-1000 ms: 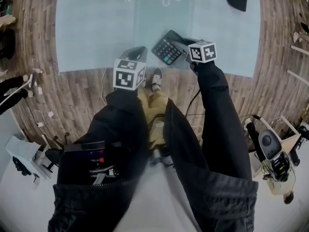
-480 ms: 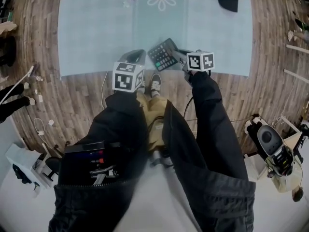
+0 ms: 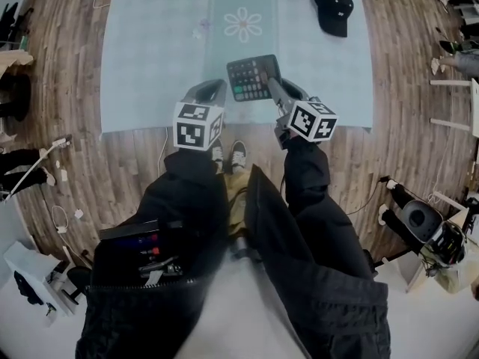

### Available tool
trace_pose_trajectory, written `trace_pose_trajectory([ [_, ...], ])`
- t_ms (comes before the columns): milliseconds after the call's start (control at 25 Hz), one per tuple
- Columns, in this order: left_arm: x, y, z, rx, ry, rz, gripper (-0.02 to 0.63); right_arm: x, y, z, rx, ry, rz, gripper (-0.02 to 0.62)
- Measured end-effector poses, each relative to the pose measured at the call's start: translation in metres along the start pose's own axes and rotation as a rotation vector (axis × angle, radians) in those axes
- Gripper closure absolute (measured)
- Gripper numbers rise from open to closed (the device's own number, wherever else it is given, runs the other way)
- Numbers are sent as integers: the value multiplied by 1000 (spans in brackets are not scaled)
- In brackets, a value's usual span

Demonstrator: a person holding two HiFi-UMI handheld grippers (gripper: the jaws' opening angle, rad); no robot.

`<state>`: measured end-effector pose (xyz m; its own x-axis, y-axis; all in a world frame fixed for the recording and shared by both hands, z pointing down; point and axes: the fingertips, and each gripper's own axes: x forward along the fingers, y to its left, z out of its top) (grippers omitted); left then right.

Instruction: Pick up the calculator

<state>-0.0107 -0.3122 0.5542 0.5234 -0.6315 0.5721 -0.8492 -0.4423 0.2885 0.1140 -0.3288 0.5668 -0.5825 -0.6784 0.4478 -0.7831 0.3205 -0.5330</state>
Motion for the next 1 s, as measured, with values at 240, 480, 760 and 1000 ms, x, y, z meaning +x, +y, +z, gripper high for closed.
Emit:
trace_pose_trajectory([
  [240, -33, -16, 72, 34, -157, -3, 604, -48, 49, 78, -129, -214, -58, 540],
  [480, -80, -38, 152, 106, -347, -16, 604, -97, 93, 149, -195, -426, -68, 541],
  [760, -120, -64, 202, 157, -486, -49, 604, -142, 136, 198, -275, -614, -81, 541],
  [1000, -140, -67, 226, 186, -547, -45, 604, -154, 165, 215, -365, -670, -98, 541],
])
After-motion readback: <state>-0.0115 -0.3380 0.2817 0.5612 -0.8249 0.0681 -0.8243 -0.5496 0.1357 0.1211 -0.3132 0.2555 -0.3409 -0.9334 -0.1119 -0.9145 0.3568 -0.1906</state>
